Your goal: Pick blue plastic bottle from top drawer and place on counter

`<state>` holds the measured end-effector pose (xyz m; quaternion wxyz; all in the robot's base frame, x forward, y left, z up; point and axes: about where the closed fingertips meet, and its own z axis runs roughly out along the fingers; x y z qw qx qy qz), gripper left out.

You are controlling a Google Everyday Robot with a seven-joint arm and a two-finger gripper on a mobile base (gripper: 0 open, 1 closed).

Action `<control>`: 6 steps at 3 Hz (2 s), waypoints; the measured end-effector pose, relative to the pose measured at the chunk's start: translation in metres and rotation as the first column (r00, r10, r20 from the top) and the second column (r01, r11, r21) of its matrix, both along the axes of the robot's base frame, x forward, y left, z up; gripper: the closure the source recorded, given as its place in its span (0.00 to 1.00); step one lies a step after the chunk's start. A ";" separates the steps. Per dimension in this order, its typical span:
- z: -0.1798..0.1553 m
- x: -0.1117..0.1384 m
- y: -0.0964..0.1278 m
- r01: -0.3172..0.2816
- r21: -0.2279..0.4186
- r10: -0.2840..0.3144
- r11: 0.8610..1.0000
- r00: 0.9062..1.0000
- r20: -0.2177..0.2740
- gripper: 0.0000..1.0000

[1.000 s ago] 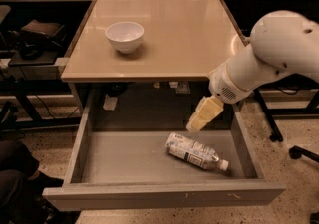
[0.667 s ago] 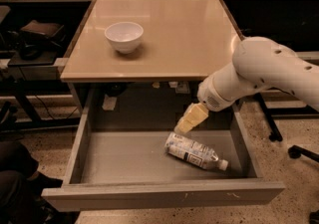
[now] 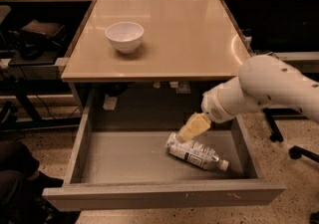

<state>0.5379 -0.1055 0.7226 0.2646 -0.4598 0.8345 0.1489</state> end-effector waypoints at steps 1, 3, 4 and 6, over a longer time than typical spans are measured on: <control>-0.043 -0.026 0.007 0.048 0.041 -0.048 0.998 0.999 -0.009 0.00; -0.102 -0.071 0.041 0.026 0.096 -0.019 0.995 0.997 -0.076 0.00; -0.102 -0.071 0.041 0.026 0.096 -0.019 0.995 0.997 -0.076 0.00; -0.114 -0.042 0.049 0.103 0.153 -0.099 0.983 0.995 -0.032 0.00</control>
Offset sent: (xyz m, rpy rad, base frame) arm -0.0849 0.0353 -0.1237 0.1152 0.0772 -0.0764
